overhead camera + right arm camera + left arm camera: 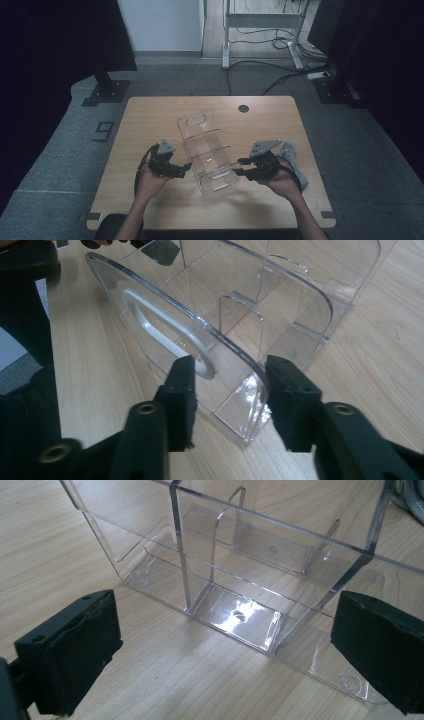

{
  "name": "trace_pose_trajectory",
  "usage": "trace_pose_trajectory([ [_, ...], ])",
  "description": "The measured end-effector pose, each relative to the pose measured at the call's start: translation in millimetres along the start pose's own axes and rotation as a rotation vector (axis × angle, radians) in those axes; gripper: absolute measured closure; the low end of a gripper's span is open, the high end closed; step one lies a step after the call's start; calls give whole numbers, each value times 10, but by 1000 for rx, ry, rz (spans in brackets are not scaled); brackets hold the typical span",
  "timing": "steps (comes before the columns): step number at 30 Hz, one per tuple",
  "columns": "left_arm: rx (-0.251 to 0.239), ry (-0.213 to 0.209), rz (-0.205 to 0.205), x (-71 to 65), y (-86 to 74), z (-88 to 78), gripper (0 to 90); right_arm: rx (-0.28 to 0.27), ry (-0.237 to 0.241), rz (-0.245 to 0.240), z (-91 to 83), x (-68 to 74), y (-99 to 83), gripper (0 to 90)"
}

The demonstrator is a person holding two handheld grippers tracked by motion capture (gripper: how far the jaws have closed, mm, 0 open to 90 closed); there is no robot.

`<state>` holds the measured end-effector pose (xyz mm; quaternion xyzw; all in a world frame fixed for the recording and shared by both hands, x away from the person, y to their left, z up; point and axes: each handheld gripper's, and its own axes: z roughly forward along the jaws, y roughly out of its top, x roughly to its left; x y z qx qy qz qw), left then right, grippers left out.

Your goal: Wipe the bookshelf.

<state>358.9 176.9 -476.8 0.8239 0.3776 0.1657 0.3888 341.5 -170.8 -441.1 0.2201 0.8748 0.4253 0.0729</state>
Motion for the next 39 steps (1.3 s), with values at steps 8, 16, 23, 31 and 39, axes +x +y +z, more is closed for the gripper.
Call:
trace_pose_trajectory([
  [8, 5, -5, -4, 2, -11, 13, 0, -2, 11, -5, -8, 6, -14, 681],
  [16, 16, -11, -6, 3, -29, 40, 0, 0, 19, -38, 12, 54, -8, 744],
  [23, 25, -28, -7, 20, -46, 44, 0, -5, -2, -31, 48, 77, 11, 779],
  [31, 19, -16, -40, 130, -122, -66, 0, -8, -18, -20, 140, 129, 74, 810],
  [39, 8, -12, -59, 192, -206, -170, 0, -7, -35, -23, 196, 180, 117, 826],
])
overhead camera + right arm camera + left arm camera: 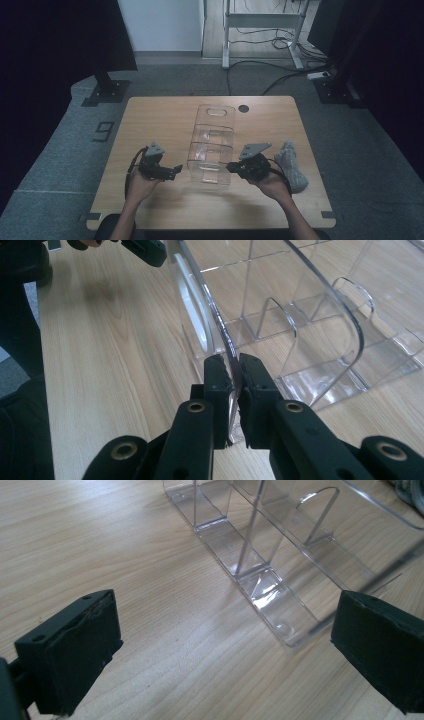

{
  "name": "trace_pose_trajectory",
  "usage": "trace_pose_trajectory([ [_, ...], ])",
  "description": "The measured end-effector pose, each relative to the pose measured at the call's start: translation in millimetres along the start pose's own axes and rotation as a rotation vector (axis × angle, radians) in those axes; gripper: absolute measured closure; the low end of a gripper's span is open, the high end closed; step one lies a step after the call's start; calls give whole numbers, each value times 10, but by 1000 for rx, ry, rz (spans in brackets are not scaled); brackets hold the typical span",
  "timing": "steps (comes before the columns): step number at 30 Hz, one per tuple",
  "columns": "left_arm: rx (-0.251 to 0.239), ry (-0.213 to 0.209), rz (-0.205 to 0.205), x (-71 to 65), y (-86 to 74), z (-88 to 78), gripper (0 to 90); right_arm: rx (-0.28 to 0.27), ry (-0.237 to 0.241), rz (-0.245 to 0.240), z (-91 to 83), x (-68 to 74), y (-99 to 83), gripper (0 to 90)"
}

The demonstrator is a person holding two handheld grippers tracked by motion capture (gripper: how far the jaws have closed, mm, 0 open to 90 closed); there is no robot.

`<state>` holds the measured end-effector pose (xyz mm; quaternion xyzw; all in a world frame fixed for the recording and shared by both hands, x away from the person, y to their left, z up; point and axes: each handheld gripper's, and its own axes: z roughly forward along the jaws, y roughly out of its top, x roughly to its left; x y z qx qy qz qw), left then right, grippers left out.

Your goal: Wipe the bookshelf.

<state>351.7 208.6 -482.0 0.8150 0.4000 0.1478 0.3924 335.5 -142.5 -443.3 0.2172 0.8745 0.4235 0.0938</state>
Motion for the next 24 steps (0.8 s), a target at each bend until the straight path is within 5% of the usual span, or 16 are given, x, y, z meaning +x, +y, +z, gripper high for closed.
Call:
trace_pose_trajectory([
  [9, -10, -23, 20, -60, -4, -22, 0, 17, 17, -17, 5, 98, 47, 788],
  [17, -33, -53, 27, -146, 35, -44, 0, 17, -51, 52, -266, -122, -84, 564],
  [24, -29, -47, 54, -230, 64, 1, 15, 36, -109, 83, -70, -287, -100, 522],
])
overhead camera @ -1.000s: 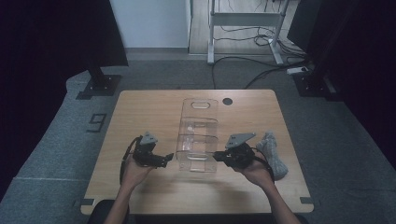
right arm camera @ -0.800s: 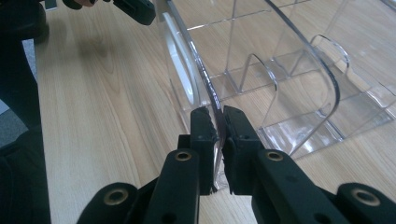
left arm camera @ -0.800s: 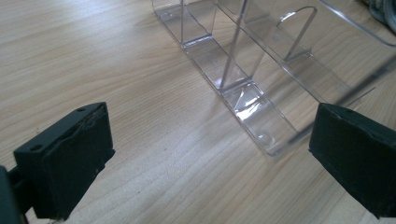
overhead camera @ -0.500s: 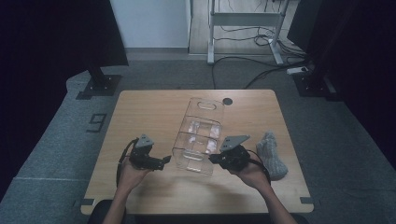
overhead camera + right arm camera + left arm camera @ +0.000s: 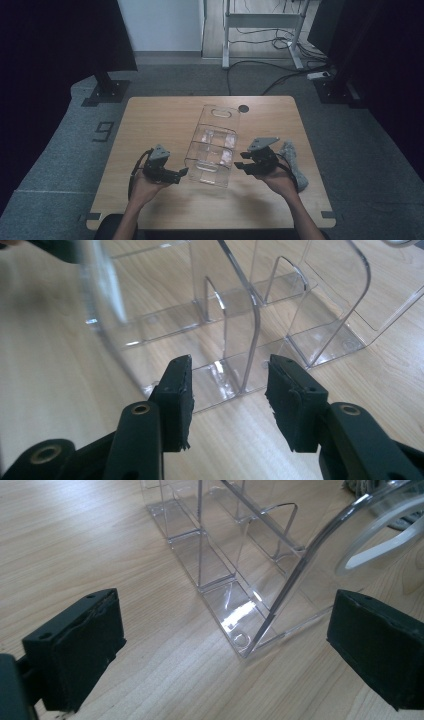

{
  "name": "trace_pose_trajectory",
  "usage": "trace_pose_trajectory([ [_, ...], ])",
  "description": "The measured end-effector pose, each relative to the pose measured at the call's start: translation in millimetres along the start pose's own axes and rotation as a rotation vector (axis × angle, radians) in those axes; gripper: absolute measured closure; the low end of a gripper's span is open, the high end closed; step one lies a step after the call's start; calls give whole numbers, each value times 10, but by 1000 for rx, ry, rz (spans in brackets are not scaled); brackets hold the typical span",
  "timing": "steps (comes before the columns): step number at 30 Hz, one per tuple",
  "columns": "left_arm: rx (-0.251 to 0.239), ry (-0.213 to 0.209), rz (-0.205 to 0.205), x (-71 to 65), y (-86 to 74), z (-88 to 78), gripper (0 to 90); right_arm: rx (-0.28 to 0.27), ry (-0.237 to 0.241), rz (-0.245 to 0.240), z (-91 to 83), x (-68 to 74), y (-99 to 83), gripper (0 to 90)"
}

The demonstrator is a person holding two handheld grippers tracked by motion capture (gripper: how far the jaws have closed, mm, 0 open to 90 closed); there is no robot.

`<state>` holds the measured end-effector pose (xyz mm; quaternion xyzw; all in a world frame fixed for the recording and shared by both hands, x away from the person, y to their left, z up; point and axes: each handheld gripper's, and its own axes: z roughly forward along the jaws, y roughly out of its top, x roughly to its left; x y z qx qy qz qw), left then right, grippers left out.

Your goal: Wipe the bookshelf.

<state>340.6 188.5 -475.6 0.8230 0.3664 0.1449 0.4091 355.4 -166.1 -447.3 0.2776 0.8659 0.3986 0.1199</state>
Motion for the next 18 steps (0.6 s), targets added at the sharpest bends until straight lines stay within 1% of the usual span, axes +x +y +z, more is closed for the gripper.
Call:
trace_pose_trajectory([
  [2, 6, 7, 11, -19, -2, 25, 22, 9, -10, -4, 97, -20, 20, 525],
  [6, 20, 22, 23, -35, -11, 75, 46, 3, -31, 13, 251, -75, 51, 562],
  [8, 30, 32, 27, -29, -15, 98, 64, -2, -22, 29, 308, -92, 63, 592],
  [10, 31, 36, 25, -26, -18, 109, 72, 4, -16, 24, 361, -89, 71, 621],
  [11, 37, 47, 23, -13, -26, 124, 82, 9, -4, 24, 388, -79, 74, 642],
  [12, 39, 44, 20, -5, -31, 130, 86, 12, 2, 17, 403, -72, 73, 637],
  [14, 43, 44, 14, 12, -41, 137, 86, 24, -19, 3, 422, -39, 74, 646],
  [15, 46, 46, 13, 20, -44, 141, 87, 26, -19, -1, 422, -34, 75, 649],
  [18, 50, 53, -2, 56, -59, 153, 99, 21, -4, 1, 409, -21, 71, 654],
])
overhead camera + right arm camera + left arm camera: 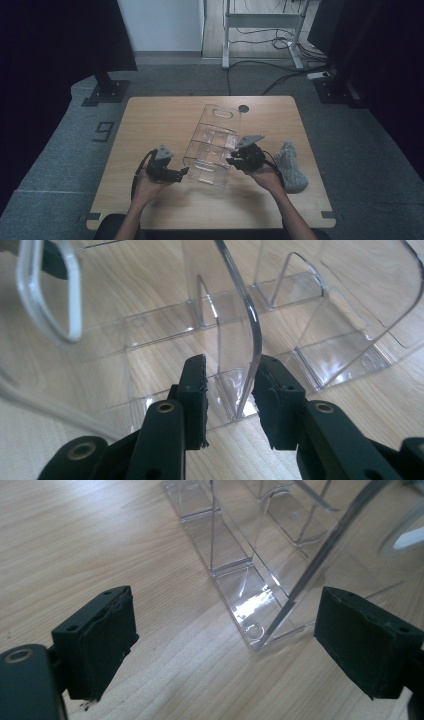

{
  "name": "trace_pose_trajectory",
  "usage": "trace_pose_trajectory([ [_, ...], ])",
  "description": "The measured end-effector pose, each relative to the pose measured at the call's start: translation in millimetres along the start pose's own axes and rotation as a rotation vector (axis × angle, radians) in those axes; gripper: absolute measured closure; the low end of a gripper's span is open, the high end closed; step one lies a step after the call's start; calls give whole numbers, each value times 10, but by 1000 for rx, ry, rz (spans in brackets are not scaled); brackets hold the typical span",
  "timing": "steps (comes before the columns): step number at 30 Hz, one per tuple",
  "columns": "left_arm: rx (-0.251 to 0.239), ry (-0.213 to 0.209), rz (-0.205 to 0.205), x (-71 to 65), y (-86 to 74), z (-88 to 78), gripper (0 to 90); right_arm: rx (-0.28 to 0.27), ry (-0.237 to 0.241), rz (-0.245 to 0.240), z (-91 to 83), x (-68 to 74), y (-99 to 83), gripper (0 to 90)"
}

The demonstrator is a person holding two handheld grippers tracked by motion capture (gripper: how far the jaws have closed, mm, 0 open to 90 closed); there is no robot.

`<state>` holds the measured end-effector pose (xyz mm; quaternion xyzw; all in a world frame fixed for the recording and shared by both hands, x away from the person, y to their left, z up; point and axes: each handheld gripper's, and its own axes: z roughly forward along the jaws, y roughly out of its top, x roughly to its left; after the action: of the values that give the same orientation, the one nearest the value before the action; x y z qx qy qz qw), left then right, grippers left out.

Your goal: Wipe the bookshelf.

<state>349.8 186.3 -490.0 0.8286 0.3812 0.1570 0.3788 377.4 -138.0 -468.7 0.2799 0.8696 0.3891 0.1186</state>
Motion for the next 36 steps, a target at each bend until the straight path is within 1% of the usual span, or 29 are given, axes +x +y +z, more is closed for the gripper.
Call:
trace_pose_trajectory([
  [4, -3, -3, -20, 42, -10, 7, 102, -3, 20, -4, 8, 34, 8, 651],
  [10, 6, -34, -38, 71, -29, 50, 101, 1, 46, -25, 36, 114, 36, 648],
  [15, 8, -33, -44, 87, -31, 66, 100, 2, 62, -40, 53, 166, 55, 649],
  [16, 6, -36, -49, 100, -30, 64, 100, 0, 72, -44, 67, 198, 68, 648],
  [22, 2, -44, -66, 144, -44, 69, 100, -4, 85, -54, 97, 260, 92, 647],
  [36, 9, -46, -60, 134, -51, 88, 100, -9, 111, -71, 154, 390, 144, 637],
])
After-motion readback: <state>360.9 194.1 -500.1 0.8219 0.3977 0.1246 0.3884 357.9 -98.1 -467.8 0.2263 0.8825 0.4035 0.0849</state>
